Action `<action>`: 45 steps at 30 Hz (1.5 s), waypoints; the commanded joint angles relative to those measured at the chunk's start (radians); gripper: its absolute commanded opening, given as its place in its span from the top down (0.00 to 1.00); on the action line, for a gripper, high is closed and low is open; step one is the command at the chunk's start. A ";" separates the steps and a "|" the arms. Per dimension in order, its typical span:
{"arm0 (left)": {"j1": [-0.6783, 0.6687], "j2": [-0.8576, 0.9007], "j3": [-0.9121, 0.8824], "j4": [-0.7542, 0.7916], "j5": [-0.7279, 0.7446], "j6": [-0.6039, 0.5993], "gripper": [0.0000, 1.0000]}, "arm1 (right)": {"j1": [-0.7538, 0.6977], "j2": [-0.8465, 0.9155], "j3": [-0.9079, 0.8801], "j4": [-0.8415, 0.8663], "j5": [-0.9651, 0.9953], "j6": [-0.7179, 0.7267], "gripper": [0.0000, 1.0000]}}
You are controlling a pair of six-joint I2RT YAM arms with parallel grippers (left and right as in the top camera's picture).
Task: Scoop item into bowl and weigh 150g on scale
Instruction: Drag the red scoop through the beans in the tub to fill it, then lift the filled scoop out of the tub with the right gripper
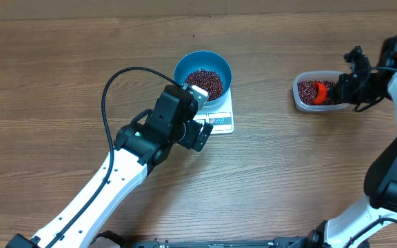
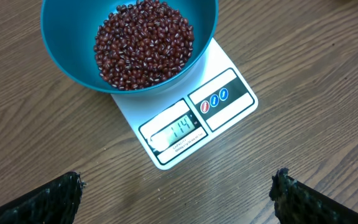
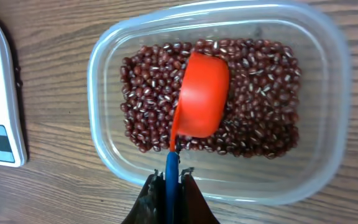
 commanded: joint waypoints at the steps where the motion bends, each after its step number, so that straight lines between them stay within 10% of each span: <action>1: 0.003 0.006 -0.004 0.000 0.005 0.012 0.00 | -0.004 0.034 0.000 0.004 -0.010 -0.005 0.96; 45: 0.003 0.006 -0.003 0.000 0.005 0.012 0.00 | -0.158 0.145 -0.002 -0.100 -0.407 -0.113 0.96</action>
